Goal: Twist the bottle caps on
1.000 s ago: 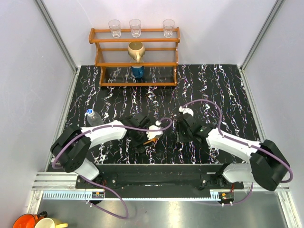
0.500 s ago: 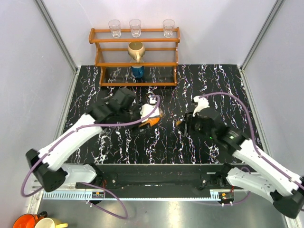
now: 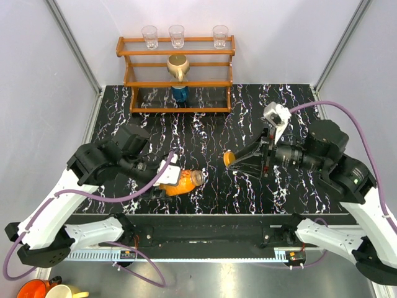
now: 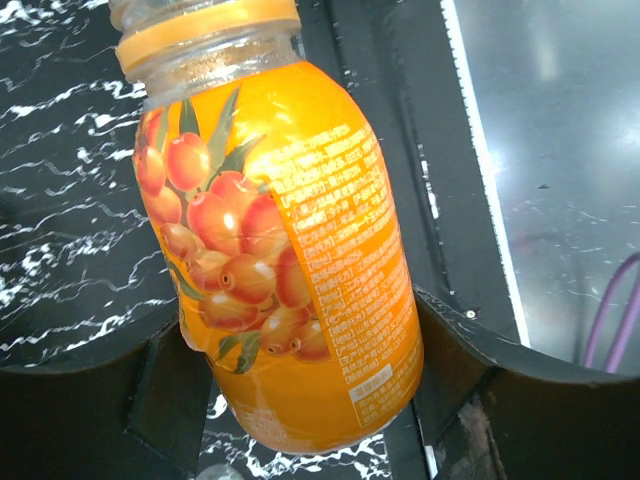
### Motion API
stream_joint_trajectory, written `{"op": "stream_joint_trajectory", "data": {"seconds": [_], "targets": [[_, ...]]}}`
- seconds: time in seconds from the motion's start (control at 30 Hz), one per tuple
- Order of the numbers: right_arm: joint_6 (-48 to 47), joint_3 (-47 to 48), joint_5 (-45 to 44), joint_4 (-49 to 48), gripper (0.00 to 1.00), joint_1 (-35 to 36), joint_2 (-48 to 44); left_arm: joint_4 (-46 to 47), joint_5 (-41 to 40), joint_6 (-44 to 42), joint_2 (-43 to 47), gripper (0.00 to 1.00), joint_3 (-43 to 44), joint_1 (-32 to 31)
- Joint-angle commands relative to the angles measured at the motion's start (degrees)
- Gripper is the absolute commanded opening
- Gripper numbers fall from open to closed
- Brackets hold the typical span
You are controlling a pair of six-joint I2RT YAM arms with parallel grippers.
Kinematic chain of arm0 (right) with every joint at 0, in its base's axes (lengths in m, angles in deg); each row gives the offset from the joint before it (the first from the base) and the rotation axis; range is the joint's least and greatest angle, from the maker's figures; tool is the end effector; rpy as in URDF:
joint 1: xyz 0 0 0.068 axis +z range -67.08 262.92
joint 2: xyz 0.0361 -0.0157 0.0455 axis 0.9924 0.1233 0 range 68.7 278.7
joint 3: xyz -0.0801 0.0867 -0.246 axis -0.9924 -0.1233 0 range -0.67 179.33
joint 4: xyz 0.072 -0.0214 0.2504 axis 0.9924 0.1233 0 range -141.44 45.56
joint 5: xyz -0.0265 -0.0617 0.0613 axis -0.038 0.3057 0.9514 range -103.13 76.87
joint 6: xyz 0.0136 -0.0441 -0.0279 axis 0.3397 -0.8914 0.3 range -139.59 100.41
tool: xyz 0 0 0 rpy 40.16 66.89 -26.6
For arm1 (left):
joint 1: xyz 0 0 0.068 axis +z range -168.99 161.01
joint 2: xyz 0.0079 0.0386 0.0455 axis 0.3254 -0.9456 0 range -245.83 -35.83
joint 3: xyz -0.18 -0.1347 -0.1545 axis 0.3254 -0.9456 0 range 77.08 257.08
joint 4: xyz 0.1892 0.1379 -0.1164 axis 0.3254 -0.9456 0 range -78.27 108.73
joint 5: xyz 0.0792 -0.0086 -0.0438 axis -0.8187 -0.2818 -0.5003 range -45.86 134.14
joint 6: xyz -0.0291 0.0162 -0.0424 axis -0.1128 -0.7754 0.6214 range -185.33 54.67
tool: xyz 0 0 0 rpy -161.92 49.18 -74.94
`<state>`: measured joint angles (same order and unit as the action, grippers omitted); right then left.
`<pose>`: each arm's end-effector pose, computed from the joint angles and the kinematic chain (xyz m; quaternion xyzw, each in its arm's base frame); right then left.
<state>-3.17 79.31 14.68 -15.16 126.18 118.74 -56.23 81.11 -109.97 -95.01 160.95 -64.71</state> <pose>0.0888 0.1064 0.4785 -0.3238 0.6663 0.4775 0.4725 0.0879 -0.1208 0.4183 0.7086 0.5523 -0.3012 0.3195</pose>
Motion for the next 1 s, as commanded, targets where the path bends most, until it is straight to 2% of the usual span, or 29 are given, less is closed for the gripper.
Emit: {"op": "stream_joint_trajectory", "data": {"seconds": [0.0, 0.2, 0.43, 0.5, 0.7, 0.97], "targets": [[-4.6, 5.2, 13.4, 7.5, 0.41, -0.2, 4.5, -2.5, 9.3, -4.7, 0.2, 0.41, 2.3, -0.3], [-10.7, 10.1, 15.8, 11.1, 0.4, -0.1, 8.3, -5.1, 12.6, -6.6, -2.2, 0.4, 6.7, -0.5], [-13.8, 14.3, 15.4, 12.9, 0.39, -0.1, 12.2, 1.2, 11.5, -1.2, -6.4, 0.41, 8.7, -0.6], [-14.2, 15.3, 15.3, 12.7, 0.39, 0.2, 12.4, 3.8, 11.0, 0.5, -7.1, 0.38, 8.8, -0.6], [-12.4, 13.9, 13.8, 8.0, 0.39, 0.8, 11.3, 9.5, 10.6, 7.3, -8.6, 0.35, 11.2, 0.0], [-10.8, 10.4, 14.3, 4.6, 0.38, 1.1, 10.4, 10.6, 13.1, 9.0, -10.2, 0.34, 13.7, 1.2]]}}
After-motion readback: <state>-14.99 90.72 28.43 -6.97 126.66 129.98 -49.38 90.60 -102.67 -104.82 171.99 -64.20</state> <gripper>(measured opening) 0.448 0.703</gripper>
